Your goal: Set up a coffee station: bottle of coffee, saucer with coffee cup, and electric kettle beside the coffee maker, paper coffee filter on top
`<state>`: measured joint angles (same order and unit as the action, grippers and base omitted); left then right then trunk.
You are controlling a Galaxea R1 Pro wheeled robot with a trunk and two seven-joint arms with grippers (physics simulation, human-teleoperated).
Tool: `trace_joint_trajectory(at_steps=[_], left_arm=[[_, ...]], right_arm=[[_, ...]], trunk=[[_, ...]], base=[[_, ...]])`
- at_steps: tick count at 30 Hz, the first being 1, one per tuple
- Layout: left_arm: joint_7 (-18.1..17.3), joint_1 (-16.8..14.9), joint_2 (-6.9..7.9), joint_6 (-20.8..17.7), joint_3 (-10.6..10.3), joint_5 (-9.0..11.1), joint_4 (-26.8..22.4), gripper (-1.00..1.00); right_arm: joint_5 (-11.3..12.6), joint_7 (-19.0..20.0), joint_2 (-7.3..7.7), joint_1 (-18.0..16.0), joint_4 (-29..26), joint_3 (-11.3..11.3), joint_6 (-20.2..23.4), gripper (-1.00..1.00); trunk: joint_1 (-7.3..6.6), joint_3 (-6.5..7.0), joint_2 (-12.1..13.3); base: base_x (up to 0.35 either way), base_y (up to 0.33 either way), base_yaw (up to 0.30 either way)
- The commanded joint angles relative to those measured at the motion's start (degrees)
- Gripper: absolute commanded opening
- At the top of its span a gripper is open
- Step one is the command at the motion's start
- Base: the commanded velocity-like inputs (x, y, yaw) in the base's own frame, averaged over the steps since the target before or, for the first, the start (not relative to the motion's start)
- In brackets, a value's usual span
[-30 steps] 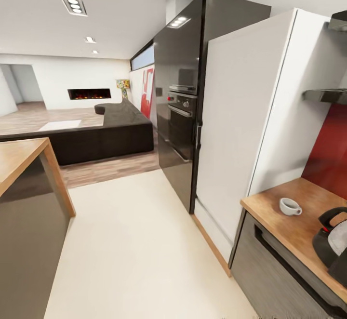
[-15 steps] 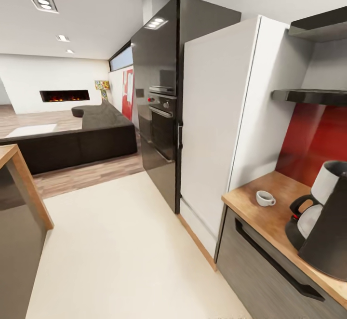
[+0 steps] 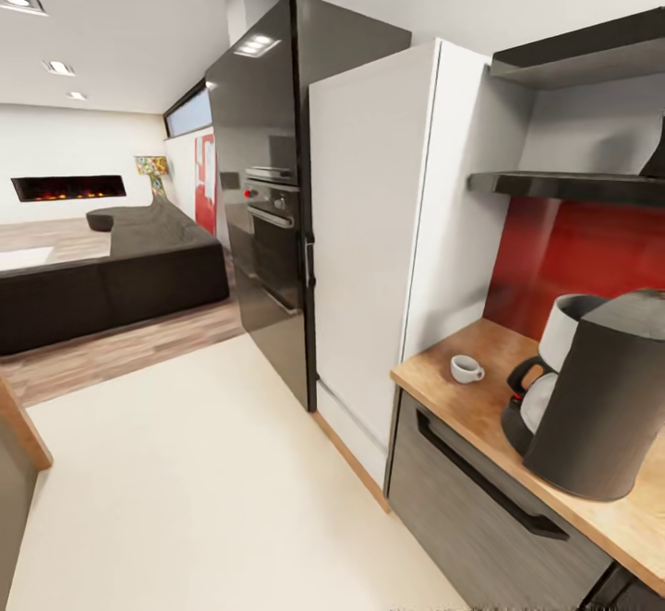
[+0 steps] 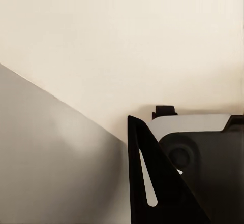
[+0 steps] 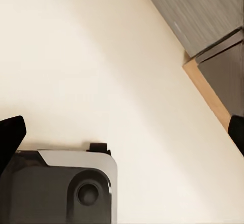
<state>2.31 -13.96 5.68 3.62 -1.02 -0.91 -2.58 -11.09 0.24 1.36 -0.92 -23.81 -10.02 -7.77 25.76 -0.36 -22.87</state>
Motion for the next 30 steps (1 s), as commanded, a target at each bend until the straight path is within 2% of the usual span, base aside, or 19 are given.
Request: trace_joint_trajectory(at_steps=[1, 9, 21, 30], left_arm=[[0.3, 0.0, -0.02, 0.2, -0.1, -0.2, 0.0, -1.0], [0.3, 0.0, -0.04, 0.2, -0.1, -0.1, 0.0, -1.0], [0.3, 0.0, -0.01, 0.2, -0.1, -0.1, 0.0, -1.0], [0.3, 0.0, -0.01, 0.2, -0.1, -0.1, 0.0, -1.0]], right_arm=[[-0.6, 0.0, -0.06, 0.0, 0.1, -0.4, -0.2, 1.0], [-0.6, 0.0, -0.05, 0.0, 0.1, -0.4, -0.2, 1.0], [-0.6, 0.0, -0.09, 0.0, 0.1, -0.4, -0.2, 1.0], [-0.6, 0.0, -0.08, 0.0, 0.1, -0.4, -0.2, 1.0]], trunk=[[0.02, -0.02, 0.0], [0.02, 0.16, 0.0], [0.02, 0.43, 0.0], [0.02, 0.63, 0.0]], base=[[0.0, 0.0, -0.256], [0.0, 0.011, -0.256], [0.0, 0.232, -0.256], [0.0, 0.04, -0.256]])
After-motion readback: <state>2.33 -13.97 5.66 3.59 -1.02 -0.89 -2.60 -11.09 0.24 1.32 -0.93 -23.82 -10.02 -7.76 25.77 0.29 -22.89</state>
